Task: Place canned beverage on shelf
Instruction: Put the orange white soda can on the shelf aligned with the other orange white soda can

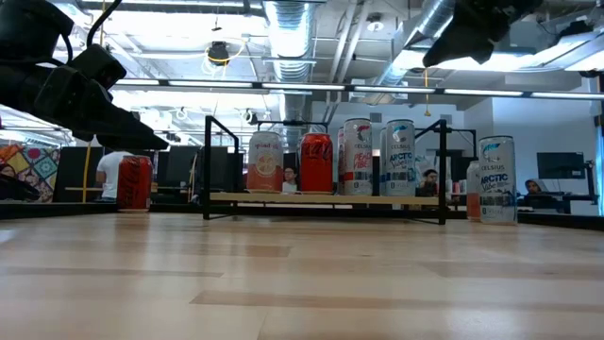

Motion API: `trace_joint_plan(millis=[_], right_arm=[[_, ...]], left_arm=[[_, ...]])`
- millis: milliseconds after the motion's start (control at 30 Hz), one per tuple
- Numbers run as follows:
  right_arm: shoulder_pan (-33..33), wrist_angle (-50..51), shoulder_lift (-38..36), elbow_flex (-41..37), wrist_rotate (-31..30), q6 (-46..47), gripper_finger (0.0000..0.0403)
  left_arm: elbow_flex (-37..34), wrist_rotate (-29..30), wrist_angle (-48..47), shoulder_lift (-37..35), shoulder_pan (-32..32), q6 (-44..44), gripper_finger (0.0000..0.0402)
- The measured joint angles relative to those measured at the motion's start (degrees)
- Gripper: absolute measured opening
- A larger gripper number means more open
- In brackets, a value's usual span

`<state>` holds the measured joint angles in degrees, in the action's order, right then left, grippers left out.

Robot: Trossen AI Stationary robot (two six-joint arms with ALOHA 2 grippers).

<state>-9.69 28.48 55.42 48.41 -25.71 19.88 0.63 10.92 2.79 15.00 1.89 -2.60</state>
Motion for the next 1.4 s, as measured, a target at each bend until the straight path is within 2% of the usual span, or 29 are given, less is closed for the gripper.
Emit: trace_joint_plan(millis=[367,533,667,800,967,1167,1333,1400], right_arm=[[-0.4,-2.5,0.0,0.6,-0.6,0.2,0.0026],[2.2,-2.7,0.0,3.1,-7.0,-0.2,0.0027],[8.8,-3.0,0.1,5.1,-7.4,-3.1,0.0023],[19.0,-6.7,1.4,7.5,-6.7,-5.0,0.0024],[32.6,-6.4,7.2,14.0,3.0,-4.9,0.0024],[43.0,5.9,16.3,26.9,3.5,-2.9,0.0025],[49.4,18.1,22.8,36.2,-4.2,1.5,0.0025],[52.7,24.1,25.5,38.7,-5.5,3.3,0.0025]], left_arm=[[0.0,0.0,0.0,0.0,0.0,0.0,0.0377],[0.0,0.0,0.0,0.0,0.0,0.0,0.0377],[0.0,0.0,0.0,0.0,0.0,0.0,0.0377],[0.0,0.0,0.0,0.0,0.0,0.0,0.0377],[0.0,0.0,0.0,0.0,0.0,0.0,0.0377],[0.0,0.0,0.0,0.0,0.0,0.0,0.0377],[0.0,0.0,0.0,0.0,0.0,0.0,0.0377],[0.0,0.0,0.0,0.0,0.0,0.0,0.0377]])
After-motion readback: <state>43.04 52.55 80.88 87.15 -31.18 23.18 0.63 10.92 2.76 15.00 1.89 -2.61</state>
